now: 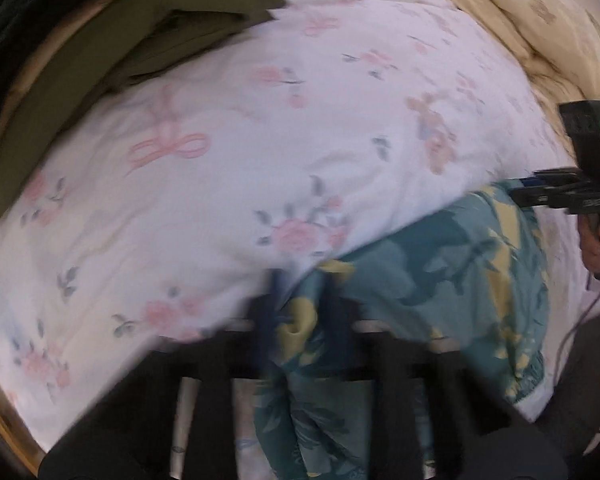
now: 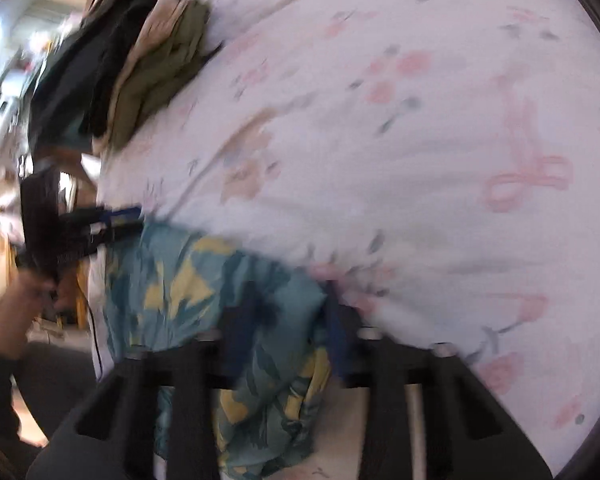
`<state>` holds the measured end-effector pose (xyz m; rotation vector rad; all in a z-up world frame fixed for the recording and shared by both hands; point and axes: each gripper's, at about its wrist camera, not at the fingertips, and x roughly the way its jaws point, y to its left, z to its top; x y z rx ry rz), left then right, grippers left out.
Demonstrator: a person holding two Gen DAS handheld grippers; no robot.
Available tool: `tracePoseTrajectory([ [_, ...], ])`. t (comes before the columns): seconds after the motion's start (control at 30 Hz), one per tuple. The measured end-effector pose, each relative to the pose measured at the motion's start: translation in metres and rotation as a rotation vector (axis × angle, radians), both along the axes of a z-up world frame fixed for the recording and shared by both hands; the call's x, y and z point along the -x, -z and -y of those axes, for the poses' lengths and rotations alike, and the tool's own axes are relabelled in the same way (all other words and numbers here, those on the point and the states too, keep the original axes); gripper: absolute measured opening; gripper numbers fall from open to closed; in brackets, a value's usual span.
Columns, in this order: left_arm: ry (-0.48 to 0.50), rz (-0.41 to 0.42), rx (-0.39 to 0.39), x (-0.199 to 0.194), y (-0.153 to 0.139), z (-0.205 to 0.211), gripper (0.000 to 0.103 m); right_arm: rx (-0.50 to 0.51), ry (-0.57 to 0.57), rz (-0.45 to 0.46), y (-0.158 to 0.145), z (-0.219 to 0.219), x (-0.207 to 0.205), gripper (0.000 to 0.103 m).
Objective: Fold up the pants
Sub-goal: 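Lift the folded shorts with both grippers and carry them onto the clothes stack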
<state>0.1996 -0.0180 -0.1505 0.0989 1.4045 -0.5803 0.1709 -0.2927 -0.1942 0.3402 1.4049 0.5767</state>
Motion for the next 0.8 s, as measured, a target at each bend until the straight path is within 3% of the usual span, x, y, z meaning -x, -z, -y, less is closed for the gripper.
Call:
tracePoseTrajectory([
  [0.03,0.014,0.012,-0.006,0.002,-0.002,0.002,0.004,0.010,-0.031,0.015,0.000,-0.005,0.002,0.010],
  [0.13,0.025,0.060,-0.016,0.002,-0.010,0.002,0.003,0.041,-0.046,0.088,-0.013,-0.008,0.003,0.007],
  [0.3,-0.051,0.192,-0.011,-0.015,-0.042,-0.008,0.002,0.112,-0.069,0.233,-0.046,-0.012,-0.007,0.006],
  [0.5,0.022,0.299,-0.061,-0.013,-0.067,0.003,0.002,0.155,-0.049,0.380,-0.073,-0.013,-0.008,0.006],
  [0.8,-0.022,0.297,-0.023,-0.001,-0.073,-0.006,0.007,0.163,-0.033,0.397,-0.079,-0.010,0.011,0.006],
])
